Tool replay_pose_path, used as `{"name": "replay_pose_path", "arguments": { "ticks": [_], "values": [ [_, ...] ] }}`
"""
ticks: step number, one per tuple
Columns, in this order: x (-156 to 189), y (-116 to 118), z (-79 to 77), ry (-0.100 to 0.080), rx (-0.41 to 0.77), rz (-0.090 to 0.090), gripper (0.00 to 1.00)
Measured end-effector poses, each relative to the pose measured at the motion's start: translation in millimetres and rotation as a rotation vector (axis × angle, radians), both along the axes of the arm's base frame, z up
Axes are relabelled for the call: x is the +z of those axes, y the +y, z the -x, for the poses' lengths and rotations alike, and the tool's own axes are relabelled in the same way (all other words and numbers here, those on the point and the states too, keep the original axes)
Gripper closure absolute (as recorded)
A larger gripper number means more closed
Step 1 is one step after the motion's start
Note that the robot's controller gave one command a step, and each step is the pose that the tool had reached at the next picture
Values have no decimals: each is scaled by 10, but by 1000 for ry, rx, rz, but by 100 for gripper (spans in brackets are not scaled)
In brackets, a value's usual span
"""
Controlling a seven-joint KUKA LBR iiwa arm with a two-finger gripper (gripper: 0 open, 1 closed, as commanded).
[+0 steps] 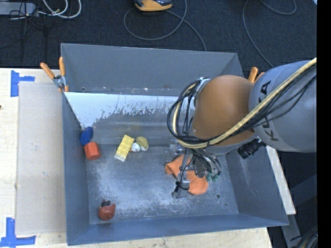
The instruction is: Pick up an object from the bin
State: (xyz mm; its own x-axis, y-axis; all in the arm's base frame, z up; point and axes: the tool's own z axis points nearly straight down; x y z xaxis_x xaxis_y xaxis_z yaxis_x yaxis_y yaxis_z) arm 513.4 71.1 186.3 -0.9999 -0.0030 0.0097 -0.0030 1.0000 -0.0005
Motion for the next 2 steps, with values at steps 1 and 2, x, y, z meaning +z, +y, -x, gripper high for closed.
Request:
{"name": "replay_pose_path", "arguments": {
  "ticks": [1,2],
  "values": [
    [45,-5,-15,-7,-3,-1,0],
    [-395,-375,-189,-7,-130,0,0]
  ]
}}
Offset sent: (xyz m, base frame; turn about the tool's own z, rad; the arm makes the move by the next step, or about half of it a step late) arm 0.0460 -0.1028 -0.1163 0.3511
